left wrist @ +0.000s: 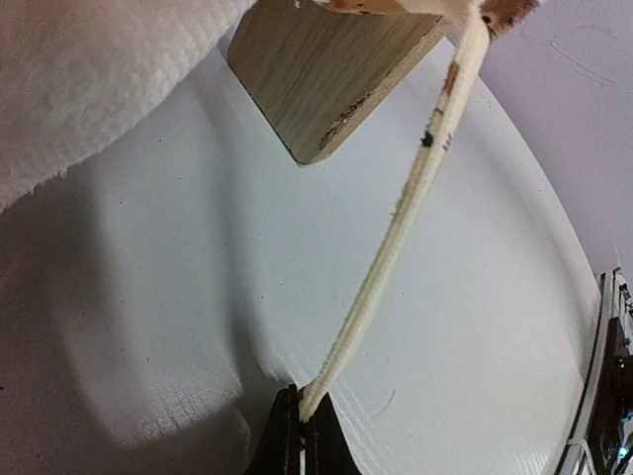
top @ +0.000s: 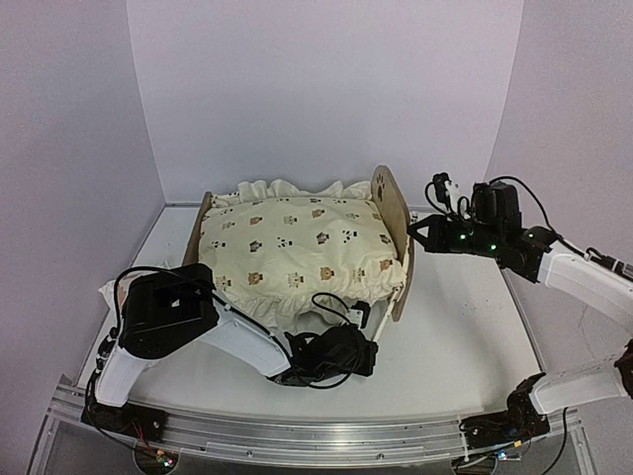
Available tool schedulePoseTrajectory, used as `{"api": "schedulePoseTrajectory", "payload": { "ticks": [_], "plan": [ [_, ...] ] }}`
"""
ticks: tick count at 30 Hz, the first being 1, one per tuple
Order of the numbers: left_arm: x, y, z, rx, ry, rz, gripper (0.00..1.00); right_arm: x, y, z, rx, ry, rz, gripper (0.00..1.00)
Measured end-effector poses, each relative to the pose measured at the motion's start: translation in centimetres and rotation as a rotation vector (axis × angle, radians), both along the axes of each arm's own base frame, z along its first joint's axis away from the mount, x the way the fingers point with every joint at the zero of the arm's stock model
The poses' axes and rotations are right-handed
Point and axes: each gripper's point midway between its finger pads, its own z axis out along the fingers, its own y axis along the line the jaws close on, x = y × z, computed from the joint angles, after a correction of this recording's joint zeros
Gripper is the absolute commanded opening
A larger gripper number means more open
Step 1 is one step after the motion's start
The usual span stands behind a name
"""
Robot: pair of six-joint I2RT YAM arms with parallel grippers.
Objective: Set up the pet bed
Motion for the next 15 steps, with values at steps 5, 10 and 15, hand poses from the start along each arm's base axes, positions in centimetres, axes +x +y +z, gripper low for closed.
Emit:
{"api": "schedulePoseTrajectory", "payload": {
  "ticks": [5,10,15],
  "plan": [
    [0.3,0.1,0.0,0.021,-0.010,0.012,0.00,0.4,1.6,1.9,0.038,-0.025,0.072,0.00],
    [0.6,-0.2,0.3,0.043,-0.031,0.009,0.00,1.5,2.9,2.0,0.035,-0.021,0.110,0.00],
    [0.8,-0.4,-0.2,0.059,-0.049,0.010,0.00,3.8,4.0,1.8,-0.003,-0.023,0.117,0.00]
  ]
}}
